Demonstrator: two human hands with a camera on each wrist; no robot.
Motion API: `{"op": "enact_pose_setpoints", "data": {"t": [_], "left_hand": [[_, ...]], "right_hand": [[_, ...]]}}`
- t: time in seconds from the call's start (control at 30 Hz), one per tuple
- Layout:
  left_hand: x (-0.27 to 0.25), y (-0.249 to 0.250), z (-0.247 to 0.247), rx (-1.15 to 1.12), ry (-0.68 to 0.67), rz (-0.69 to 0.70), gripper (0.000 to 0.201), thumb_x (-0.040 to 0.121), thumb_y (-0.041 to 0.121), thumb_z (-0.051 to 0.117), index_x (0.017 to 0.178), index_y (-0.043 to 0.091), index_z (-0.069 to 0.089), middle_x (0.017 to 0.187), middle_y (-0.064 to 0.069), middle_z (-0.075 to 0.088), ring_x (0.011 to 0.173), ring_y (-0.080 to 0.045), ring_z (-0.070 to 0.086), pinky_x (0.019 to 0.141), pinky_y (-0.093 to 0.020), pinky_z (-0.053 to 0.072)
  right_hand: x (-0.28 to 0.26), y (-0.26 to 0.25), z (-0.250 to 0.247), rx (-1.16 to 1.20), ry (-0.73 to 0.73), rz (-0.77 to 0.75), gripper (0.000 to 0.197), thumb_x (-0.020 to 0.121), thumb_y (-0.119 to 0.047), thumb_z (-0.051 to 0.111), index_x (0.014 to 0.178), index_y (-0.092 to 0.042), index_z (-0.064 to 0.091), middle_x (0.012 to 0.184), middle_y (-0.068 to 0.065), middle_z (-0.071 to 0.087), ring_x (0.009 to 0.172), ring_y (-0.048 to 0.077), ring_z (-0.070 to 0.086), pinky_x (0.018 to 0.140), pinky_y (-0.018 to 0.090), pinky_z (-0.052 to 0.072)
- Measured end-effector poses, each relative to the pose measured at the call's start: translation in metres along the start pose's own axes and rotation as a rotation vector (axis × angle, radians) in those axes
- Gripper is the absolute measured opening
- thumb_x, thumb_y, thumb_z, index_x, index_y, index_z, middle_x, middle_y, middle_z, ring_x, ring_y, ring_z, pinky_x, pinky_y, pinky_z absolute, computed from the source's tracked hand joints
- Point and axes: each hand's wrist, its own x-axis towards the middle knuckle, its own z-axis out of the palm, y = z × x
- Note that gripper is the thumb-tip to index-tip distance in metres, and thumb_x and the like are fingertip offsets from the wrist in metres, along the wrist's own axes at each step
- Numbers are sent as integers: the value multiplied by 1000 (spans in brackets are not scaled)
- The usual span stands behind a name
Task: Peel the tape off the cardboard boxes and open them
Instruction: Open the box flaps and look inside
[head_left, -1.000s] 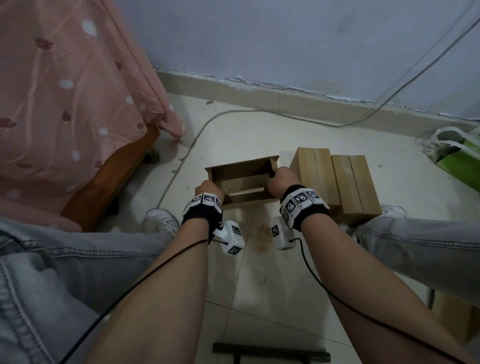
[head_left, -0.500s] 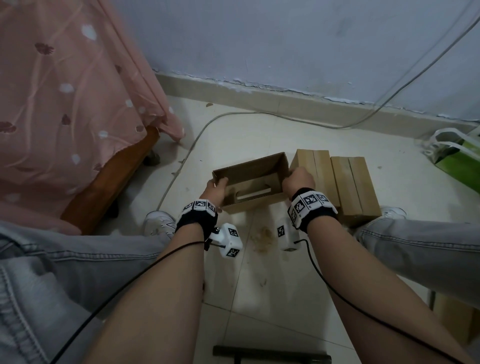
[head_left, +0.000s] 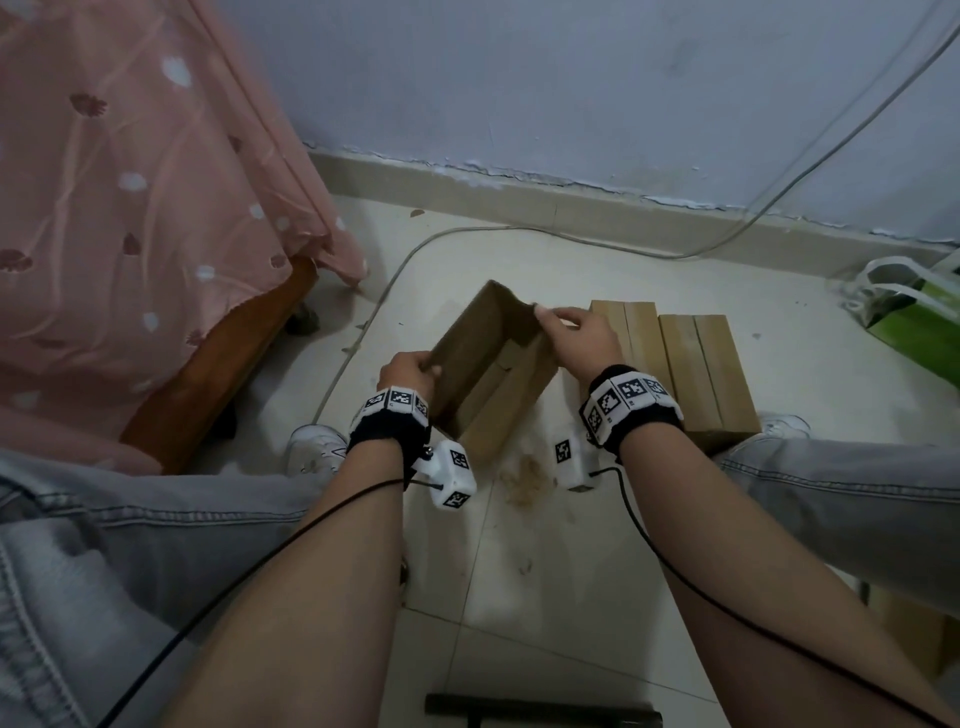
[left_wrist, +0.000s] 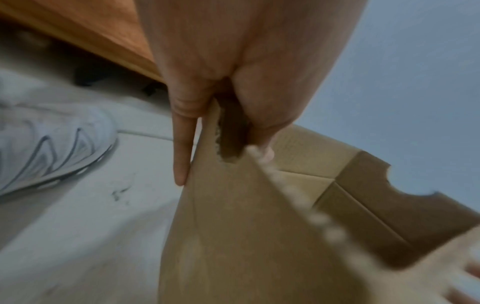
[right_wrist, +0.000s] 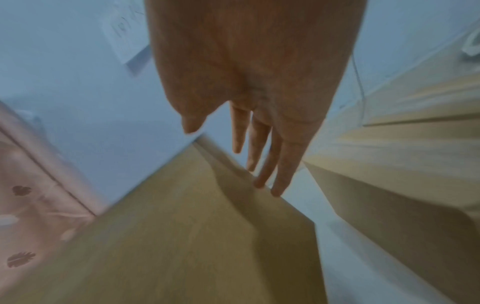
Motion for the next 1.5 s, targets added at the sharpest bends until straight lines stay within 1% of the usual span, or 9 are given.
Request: {"op": "enact_pose_setpoints", "data": {"t": [0.17, 0.23, 0.37, 0.73, 0.87, 1.2, 1.3, 1.4, 1.5], "left_hand": [[-3, -25, 5, -309, -96, -227, 26, 95, 20, 60, 117, 5, 64, 88, -16, 69, 86, -35, 68, 79, -56, 57], [-7, -22, 8, -283, -140, -272, 32, 99, 16, 56, 127, 3, 59, 91, -15, 65, 91, -34, 64, 74, -49, 57], [-8, -18, 4, 4, -135, -319, 39, 102, 14, 46, 139, 1, 47, 140, -20, 50, 127, -32, 49, 96, -31, 39], [23, -66, 25, 328, -263, -249, 50, 94, 13, 58, 140, 2, 41, 139, -19, 49, 124, -33, 52, 97, -31, 43], [0, -32, 9, 2, -131, -416, 46, 102, 12, 44, 146, -1, 38, 141, -19, 49, 131, -31, 47, 97, -28, 40], [-8, -10, 3, -868, -44, -330, 33, 88, 40, 70, 100, 9, 64, 103, -6, 62, 99, -31, 63, 82, -49, 59], [-11, -6, 3, -786, -53, -246, 53, 78, 39, 80, 113, 7, 56, 110, -8, 61, 102, -27, 63, 78, -45, 61], [-4, -10, 6, -844, -3, -288, 64, 77, 21, 83, 127, 5, 46, 126, -13, 53, 110, -35, 59, 69, -43, 62], [-2, -14, 5, -920, 51, -328, 49, 81, 17, 77, 119, 7, 47, 120, -11, 52, 110, -37, 59, 59, -36, 61]], "right_hand": [[-7, 31, 1, -90, -198, 266, 88, 89, -66, 49, 154, -15, 18, 156, 11, 31, 135, 34, 41, 110, 47, 37], [-8, 48, 8, -91, -346, 421, 92, 85, -71, 49, 152, -12, 23, 150, 14, 40, 119, 39, 55, 99, 53, 48], [-19, 64, 17, 257, -516, 656, 86, 76, -70, 62, 132, -7, 43, 120, 22, 59, 100, 43, 66, 85, 58, 55], [-21, 51, 9, 395, -487, 649, 72, 78, -53, 74, 130, -12, 47, 120, 14, 54, 107, 33, 59, 74, 49, 58], [-27, 46, 7, 387, -550, 710, 63, 80, -52, 73, 120, -12, 46, 114, 14, 56, 97, 31, 61, 54, 43, 59], [-8, 50, 7, 483, -452, 684, 76, 69, -41, 86, 127, -8, 51, 120, 23, 60, 96, 41, 69, 81, 62, 54], [-7, 44, 8, 490, -435, 649, 55, 81, -37, 77, 123, -15, 50, 122, 27, 55, 97, 45, 68, 78, 61, 55], [-10, 34, 6, 333, -454, 423, 33, 103, -25, 42, 134, -33, 48, 113, 27, 61, 94, 40, 68, 79, 56, 58], [-9, 29, 2, 245, -521, 300, 63, 96, 6, 30, 139, -37, 46, 93, 26, 65, 83, 38, 67, 81, 53, 58]]}}
